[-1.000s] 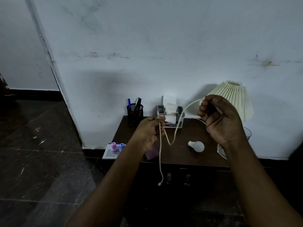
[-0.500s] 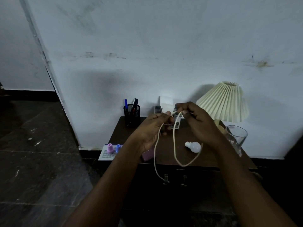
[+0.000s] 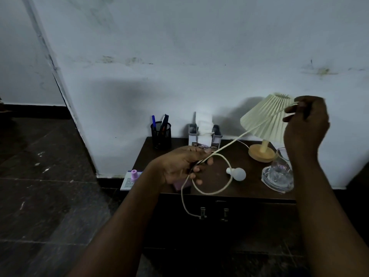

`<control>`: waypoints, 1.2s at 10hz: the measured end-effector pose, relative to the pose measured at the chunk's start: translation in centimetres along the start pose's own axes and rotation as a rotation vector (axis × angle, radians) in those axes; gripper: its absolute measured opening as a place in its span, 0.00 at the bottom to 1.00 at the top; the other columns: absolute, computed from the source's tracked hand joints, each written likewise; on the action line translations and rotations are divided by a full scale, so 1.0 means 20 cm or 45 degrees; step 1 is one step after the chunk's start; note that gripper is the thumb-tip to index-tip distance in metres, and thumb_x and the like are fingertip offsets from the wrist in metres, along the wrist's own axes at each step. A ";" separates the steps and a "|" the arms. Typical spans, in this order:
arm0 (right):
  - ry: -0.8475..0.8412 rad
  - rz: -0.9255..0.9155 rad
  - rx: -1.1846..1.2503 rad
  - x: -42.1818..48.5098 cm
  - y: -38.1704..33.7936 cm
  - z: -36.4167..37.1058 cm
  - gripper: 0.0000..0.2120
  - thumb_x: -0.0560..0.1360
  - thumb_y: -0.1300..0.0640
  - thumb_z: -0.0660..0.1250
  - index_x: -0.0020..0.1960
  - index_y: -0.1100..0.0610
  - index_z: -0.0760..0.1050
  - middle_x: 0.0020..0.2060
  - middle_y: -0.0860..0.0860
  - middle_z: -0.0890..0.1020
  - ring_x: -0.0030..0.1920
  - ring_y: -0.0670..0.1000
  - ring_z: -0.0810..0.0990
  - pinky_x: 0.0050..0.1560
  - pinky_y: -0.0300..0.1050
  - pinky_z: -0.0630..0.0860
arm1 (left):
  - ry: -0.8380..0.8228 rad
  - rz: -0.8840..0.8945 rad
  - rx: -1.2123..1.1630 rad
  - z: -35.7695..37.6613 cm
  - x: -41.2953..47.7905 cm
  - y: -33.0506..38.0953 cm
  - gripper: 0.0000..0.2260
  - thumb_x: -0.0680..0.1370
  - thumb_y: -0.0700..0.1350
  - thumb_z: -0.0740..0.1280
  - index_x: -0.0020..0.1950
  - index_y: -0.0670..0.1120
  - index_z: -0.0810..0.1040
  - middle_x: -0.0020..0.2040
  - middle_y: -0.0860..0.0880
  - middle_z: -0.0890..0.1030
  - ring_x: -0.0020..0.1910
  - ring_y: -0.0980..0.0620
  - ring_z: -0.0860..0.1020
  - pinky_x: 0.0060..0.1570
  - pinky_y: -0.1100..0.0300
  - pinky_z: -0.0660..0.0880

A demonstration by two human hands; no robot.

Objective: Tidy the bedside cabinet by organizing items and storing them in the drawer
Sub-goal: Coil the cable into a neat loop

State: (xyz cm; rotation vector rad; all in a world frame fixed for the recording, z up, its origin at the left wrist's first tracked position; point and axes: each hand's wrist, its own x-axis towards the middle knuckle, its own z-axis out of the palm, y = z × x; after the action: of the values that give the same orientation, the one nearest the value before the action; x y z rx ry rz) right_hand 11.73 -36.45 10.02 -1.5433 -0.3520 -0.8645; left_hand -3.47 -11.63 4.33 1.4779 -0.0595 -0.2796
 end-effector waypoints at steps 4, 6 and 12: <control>-0.432 0.079 -0.538 0.05 0.10 -0.11 0.07 0.77 0.60 0.59 0.48 0.51 0.74 0.37 0.50 0.85 0.40 0.56 0.84 0.49 0.52 0.80 | 0.213 0.313 -0.473 -0.21 0.00 -0.03 0.14 0.85 0.50 0.63 0.43 0.48 0.81 0.27 0.54 0.69 0.22 0.58 0.65 0.27 0.63 0.72; -1.492 0.354 -0.635 -0.21 0.06 0.06 0.13 0.79 0.65 0.62 0.60 0.51 0.74 0.35 0.54 0.87 0.30 0.49 0.83 0.32 0.46 0.77 | 0.556 0.393 -0.855 -0.22 0.01 0.05 0.16 0.85 0.50 0.60 0.37 0.48 0.70 0.25 0.55 0.60 0.20 0.57 0.57 0.20 0.63 0.59; -1.506 -0.048 -1.071 -0.32 0.02 0.18 0.05 0.80 0.55 0.67 0.48 0.56 0.78 0.45 0.55 0.83 0.39 0.54 0.81 0.36 0.45 0.78 | 0.667 0.432 -0.698 -0.22 0.00 0.06 0.13 0.85 0.49 0.62 0.43 0.46 0.75 0.25 0.55 0.61 0.21 0.58 0.56 0.21 0.63 0.55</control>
State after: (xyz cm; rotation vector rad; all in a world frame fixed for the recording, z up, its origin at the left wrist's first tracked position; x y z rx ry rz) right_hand 8.95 -31.43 5.45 -2.7560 -0.9280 0.0354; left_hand -2.46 -7.21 4.99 0.9348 0.1756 0.3505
